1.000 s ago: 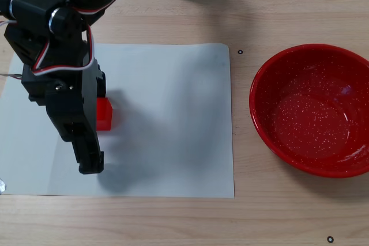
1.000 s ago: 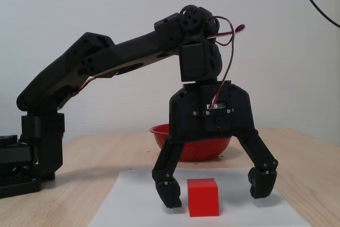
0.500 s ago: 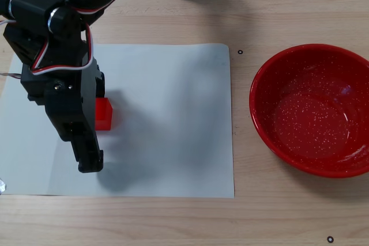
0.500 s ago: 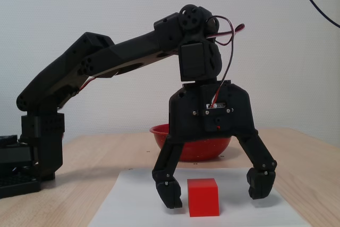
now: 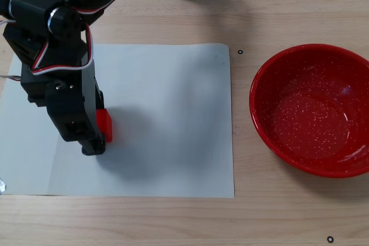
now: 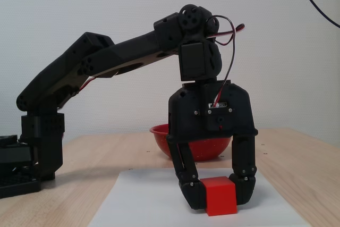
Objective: Grasp the red cube and put it in the red bowl.
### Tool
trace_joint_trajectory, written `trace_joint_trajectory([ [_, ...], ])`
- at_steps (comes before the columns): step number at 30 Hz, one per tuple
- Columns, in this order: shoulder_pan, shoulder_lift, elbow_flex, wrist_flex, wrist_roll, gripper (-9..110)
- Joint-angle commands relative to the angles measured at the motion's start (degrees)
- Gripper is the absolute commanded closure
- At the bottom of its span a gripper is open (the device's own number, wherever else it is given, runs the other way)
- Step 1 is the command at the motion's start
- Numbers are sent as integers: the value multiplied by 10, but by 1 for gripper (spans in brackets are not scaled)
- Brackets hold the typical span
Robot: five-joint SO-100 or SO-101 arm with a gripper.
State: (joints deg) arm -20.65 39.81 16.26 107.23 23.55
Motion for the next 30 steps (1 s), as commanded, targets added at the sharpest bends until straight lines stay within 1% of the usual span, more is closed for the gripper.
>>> trace_joint_trajectory([
  [1, -11, 82, -37, 19, 10, 101],
  [11, -17, 128, -50, 19, 11, 101],
  [30, 16, 337, 121, 19, -14, 101],
])
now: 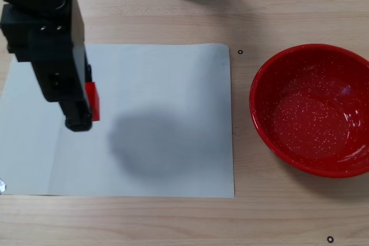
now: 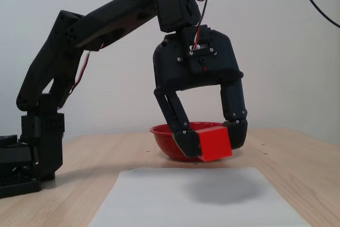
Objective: Grasp the red cube and put it in the red bowl.
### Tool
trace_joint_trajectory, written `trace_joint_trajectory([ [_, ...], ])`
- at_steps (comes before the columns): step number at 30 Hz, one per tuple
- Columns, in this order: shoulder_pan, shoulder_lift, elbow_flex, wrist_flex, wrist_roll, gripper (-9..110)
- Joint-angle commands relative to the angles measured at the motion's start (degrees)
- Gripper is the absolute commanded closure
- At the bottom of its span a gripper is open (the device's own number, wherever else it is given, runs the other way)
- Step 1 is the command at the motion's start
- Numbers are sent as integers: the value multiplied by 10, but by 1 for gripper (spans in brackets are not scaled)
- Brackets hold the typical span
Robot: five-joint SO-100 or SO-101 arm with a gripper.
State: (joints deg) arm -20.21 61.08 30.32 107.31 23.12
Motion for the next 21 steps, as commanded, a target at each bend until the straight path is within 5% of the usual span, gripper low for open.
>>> trace_joint_trajectory([
  [1, 17, 136, -11, 18, -12, 101],
  [21, 229, 285, 77, 18, -116, 101],
])
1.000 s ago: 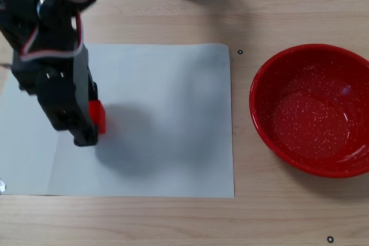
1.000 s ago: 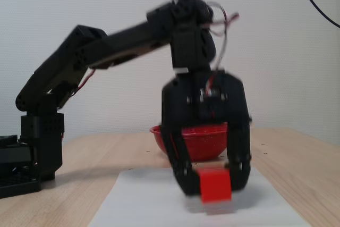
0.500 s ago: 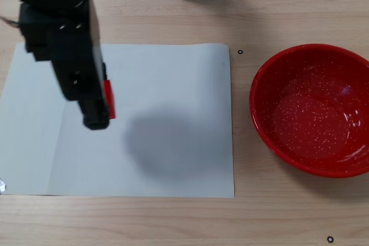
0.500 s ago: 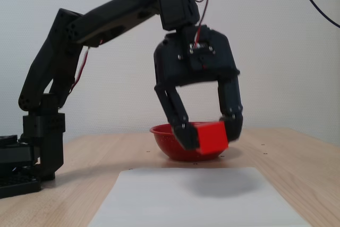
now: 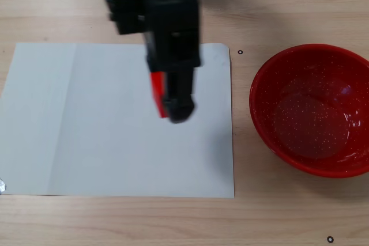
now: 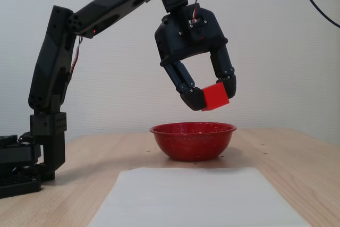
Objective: Grasp the red cube and put it in the red bowl.
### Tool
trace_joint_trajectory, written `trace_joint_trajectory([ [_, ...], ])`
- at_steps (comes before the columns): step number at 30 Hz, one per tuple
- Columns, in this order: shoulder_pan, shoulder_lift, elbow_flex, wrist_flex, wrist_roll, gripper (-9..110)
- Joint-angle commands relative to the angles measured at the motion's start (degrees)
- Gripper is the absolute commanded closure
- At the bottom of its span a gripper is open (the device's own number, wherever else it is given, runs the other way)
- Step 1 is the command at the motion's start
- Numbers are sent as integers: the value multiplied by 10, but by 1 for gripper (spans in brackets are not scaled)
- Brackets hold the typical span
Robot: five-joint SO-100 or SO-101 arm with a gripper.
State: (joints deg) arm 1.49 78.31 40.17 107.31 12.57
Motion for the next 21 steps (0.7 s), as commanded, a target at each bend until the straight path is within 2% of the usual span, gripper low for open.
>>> trace_joint_trajectory([
  [1, 22, 116, -18, 18, -17, 101],
  [21, 261, 147, 25, -28, -119, 101],
])
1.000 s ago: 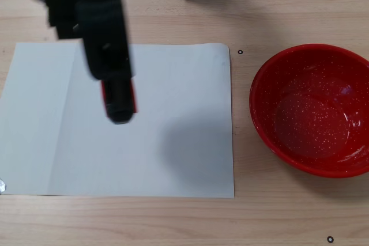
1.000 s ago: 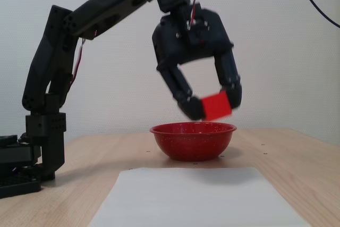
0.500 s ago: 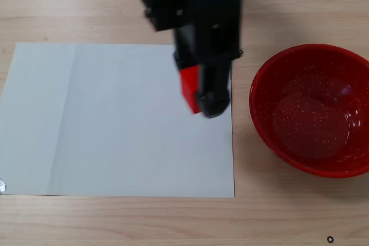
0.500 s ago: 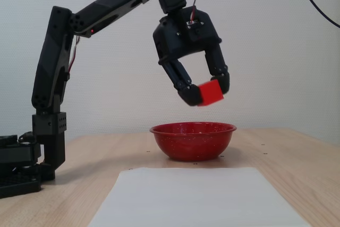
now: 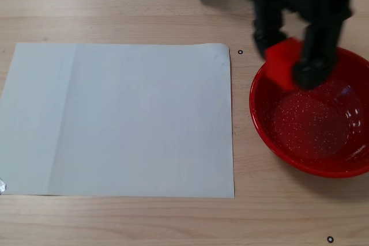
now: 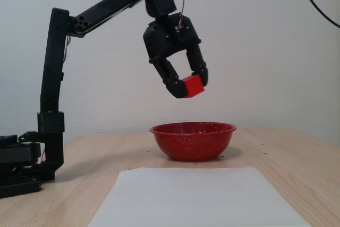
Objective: Grasp the red cube and put it in the red bowl.
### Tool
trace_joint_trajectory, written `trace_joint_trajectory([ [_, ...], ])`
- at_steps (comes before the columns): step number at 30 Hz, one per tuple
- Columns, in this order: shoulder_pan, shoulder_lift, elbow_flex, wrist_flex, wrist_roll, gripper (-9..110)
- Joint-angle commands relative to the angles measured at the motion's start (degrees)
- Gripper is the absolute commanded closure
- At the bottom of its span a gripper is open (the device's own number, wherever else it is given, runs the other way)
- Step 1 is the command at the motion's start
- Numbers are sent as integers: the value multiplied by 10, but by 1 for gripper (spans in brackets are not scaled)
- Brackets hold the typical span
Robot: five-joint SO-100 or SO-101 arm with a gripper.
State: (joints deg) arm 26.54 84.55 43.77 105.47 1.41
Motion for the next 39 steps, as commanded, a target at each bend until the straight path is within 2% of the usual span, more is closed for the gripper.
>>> trace_joint_trajectory([
  [1, 22, 83, -7, -20, -11, 101],
  [11, 76, 62, 42, -114, -19, 101],
  [18, 78, 51, 58, -121, -18, 73],
  [22, 78, 41, 35, -113, -25, 71],
  [28, 76, 33, 2, -101, -26, 73],
  [35, 62, 35, -20, -91, -19, 83],
  [39, 54, 39, -33, -78, -18, 93],
])
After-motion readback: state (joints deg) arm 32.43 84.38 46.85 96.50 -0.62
